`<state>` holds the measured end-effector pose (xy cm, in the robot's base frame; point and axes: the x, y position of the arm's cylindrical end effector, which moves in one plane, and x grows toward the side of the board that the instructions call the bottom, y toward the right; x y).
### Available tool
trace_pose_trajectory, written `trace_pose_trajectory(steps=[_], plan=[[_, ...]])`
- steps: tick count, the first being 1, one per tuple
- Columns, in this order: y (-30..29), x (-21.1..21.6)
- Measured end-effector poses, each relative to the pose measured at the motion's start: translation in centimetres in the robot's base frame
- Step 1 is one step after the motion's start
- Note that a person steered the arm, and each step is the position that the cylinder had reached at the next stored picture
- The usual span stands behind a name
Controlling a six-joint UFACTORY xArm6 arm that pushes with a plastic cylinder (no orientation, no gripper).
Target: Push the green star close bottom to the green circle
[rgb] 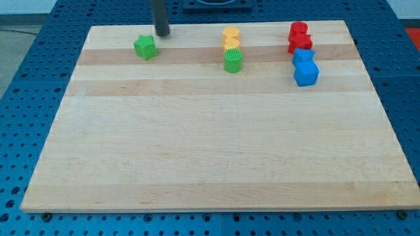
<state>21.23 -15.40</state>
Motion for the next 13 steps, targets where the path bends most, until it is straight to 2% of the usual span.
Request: trace_pose_trajectory(steps=[1,3,5,8,9,10,11,12,13], plan=[[-2.1,0.5],[0.3,5.6],[-0.2,11.9],[-5.6,17.1],[-3.4,18.5],[-1.1,17.6],[-1.4,15.8],[1.8,15.8],[2.2,17.4]])
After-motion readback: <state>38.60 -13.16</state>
